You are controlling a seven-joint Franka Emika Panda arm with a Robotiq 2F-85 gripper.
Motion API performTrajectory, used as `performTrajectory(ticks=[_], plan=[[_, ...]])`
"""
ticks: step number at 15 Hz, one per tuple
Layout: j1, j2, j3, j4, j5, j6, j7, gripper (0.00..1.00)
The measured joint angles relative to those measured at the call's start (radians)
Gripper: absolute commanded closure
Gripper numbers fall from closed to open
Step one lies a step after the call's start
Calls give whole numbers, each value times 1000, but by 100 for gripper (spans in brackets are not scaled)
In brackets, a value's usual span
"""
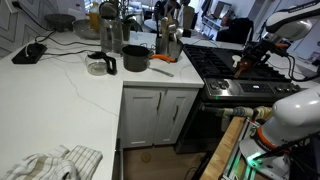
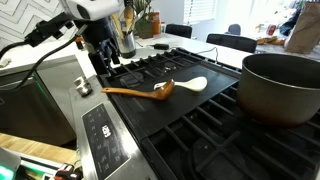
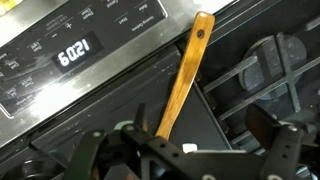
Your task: Put the wooden serving spoon in the pot on the stove
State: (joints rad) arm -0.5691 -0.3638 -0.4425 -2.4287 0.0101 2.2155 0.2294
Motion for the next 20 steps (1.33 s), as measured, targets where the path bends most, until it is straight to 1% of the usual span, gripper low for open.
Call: performTrajectory(ticks=[4,7,14,20], plan=[[0,1,1,3,3,0,0,0],[-1,31,-13,27,39,-3,6,0],[0,195,-76,135,172,-9,3,0],[0,341,-88,230,277,-23,-8,0]])
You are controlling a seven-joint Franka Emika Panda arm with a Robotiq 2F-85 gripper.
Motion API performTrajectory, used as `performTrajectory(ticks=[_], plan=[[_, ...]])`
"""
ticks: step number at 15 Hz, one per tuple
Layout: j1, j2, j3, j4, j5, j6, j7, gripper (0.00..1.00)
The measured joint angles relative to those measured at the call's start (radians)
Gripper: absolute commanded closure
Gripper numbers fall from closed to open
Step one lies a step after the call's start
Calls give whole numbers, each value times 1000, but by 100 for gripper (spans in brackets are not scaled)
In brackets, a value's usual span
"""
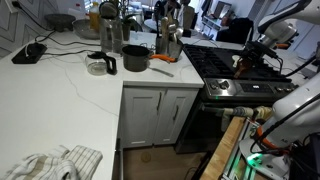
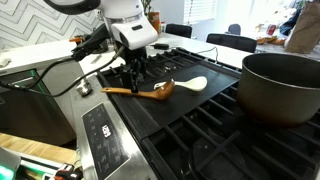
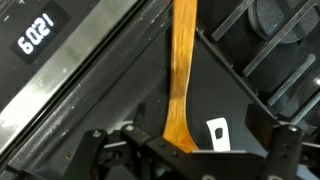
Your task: Put the wooden serving spoon in the pot on the stove
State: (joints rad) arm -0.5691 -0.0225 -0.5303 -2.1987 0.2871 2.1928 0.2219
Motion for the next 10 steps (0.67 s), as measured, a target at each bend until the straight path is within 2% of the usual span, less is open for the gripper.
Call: performTrajectory(ticks=[3,4,5,7,8,10], plan=[[0,71,1,41,29,0,-1,0],[0,93,1,54,36,0,-1,7],[0,113,1,66,41,0,-1,25],[0,148,2,88,47,0,-1,42],[0,162,3,98,50,0,-1,47],[0,183,7,113,51,0,-1,51]])
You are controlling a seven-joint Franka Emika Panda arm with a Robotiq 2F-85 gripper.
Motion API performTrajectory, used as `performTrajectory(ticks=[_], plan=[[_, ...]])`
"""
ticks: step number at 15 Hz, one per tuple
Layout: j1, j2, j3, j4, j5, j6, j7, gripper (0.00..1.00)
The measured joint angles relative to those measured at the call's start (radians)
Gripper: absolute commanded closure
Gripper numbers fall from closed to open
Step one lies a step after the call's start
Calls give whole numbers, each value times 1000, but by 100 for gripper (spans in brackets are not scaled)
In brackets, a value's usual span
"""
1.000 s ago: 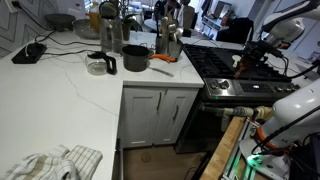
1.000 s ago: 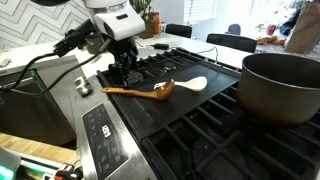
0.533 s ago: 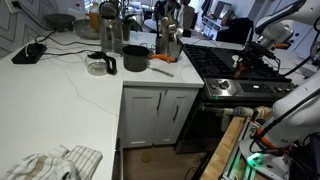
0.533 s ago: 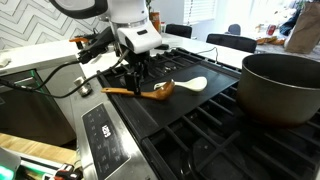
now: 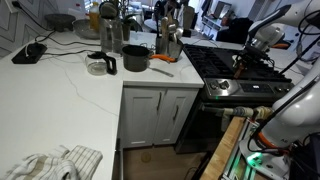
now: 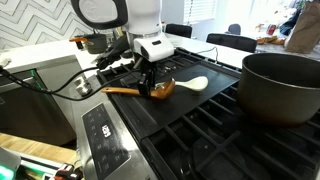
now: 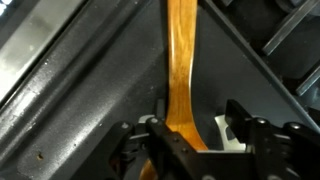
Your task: Put the wooden serving spoon in the pot on the stove
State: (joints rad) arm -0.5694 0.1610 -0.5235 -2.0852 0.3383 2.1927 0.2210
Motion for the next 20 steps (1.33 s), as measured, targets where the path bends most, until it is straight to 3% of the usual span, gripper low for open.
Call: performTrajectory(ticks=[4,8,16,18,19,20], plan=[[0,16,7,21,-1,-1,1,50],[1,19,13,27,-10,-9,1,56],[7,25,22,41,-42,-46,1,49],[10,30,26,42,-63,-46,2,62],[12,33,27,42,-76,-46,2,77],[14,34,28,43,-89,-46,3,87]])
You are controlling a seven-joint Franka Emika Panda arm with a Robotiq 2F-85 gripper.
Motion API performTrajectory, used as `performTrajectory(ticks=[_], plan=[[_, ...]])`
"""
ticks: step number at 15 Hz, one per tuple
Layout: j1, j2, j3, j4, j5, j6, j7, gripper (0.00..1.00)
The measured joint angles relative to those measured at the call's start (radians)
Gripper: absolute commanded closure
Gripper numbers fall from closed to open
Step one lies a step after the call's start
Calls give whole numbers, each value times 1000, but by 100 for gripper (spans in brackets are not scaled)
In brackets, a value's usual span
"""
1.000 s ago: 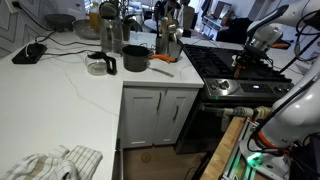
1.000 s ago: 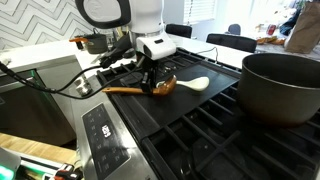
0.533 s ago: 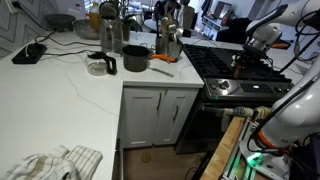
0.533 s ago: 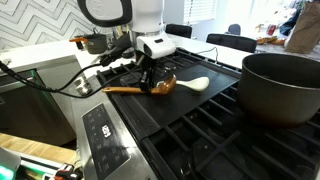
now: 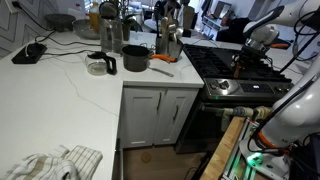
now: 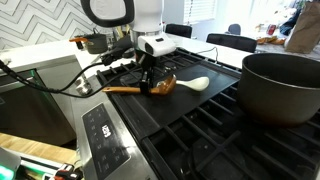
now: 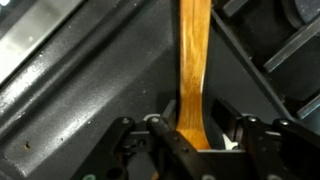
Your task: Put the wooden serving spoon in the pot on the stove
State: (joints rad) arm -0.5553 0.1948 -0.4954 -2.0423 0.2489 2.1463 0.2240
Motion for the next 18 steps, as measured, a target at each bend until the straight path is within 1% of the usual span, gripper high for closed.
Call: performTrajectory(ticks=[1,2,3,4,5,6,11,18], plan=[[3,0,0,0,-13,0,2,95],[6,0,0,0,-27,0,4,96],[9,0,0,0,-39,0,8,95],[12,1,0,0,-50,0,13,100],[14,1,0,0,-62,0,21,100],[16,0,0,0,-74,0,34,98],[17,-23,-13,0,-128,0,90,97],[17,-77,-21,-10,-166,0,111,97]])
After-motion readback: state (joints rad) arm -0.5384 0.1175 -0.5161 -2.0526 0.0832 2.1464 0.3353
